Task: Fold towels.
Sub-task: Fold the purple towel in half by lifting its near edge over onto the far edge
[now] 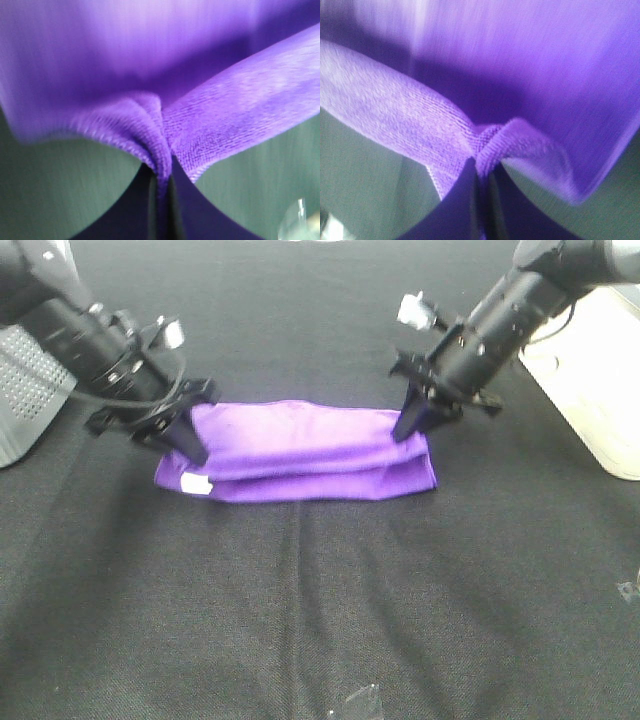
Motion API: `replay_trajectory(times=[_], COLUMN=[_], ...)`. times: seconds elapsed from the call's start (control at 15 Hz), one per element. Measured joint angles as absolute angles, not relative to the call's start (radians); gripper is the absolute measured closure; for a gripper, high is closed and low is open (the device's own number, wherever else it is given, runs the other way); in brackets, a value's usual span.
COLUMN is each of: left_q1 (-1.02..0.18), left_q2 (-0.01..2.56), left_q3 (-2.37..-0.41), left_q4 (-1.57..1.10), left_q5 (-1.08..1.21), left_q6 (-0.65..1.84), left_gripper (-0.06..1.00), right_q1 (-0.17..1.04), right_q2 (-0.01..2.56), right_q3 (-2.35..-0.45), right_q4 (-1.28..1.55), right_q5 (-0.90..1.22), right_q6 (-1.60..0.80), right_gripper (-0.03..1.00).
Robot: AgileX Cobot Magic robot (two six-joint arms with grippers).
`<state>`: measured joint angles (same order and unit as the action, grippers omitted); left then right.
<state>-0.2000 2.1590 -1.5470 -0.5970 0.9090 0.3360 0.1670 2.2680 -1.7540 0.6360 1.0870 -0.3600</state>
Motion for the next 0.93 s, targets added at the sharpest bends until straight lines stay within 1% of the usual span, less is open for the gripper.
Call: replay_trajectory(times=[0.2, 0.33, 0.47, 0.8, 0.93], left_q1=[-0.185, -0.175, -0.175, -0.156, -0.155], left_q2=[2.251, 2.299, 2.338, 2.397, 2.430], left_q3=[-1.717, -1.802, -1.861, -1.891, -1.932], left_q4=[-0.608, -0.612, -0.617, -0.645, -0.663], left_q5=[0.899, 0.901, 0.905, 0.883, 0.876], left_q6=[0.335, 0.335, 0.335, 0.341, 0.351], left_gripper=[0.94, 0.94, 0.94, 0.94, 0.94], right_q1=[0.143, 0.143, 0.143, 0.145, 0.145], right_q2=[2.379, 2.424, 2.444, 2.455, 2.460], right_q3=[-1.946, -2.024, -2.047, -2.049, -2.049], right_q4=[0.632, 0.638, 0.630, 0.627, 0.625], right_q5=[1.085, 1.069, 1.027, 0.958, 0.924], right_q6=[-0.318, -0.304, -0.294, -0.293, -0.293], right_gripper=[0.96, 0.96, 0.96, 0.96, 0.96])
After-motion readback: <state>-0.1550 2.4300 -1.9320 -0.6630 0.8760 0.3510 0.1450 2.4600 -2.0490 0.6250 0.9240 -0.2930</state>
